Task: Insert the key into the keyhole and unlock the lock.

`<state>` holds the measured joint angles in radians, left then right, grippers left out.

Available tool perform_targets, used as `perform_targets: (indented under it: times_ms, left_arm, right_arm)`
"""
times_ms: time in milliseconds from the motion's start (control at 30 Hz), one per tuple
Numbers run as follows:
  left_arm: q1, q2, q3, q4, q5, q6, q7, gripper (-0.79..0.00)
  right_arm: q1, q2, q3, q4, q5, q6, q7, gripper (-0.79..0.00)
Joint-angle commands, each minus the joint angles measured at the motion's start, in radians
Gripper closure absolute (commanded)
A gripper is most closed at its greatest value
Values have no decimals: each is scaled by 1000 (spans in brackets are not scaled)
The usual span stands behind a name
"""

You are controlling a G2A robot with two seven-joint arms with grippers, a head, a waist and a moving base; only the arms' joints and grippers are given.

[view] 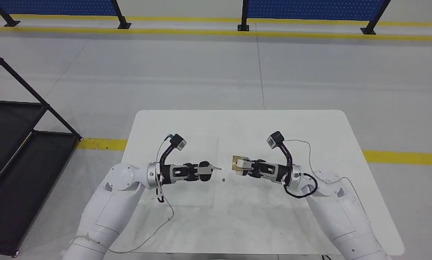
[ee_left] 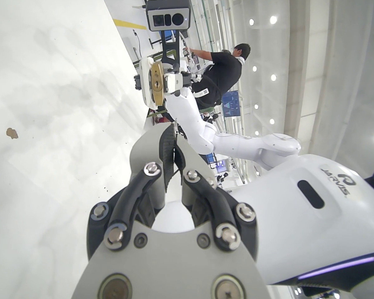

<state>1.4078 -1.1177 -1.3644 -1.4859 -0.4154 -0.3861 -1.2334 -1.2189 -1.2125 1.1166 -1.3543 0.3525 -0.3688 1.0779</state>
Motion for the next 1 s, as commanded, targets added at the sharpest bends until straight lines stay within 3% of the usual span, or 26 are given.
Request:
perform_targets:
  times_ms: [0, 967]
  left_arm:
    - [-1, 0, 7, 1, 4, -2, 9, 0]
    - [-28, 12, 51, 26, -6, -18, 49, 0]
  right_arm:
    - [-1, 1, 0, -4, -6, -4, -4, 0]
    - [-5, 9, -37, -43, -21, -15, -36, 0]
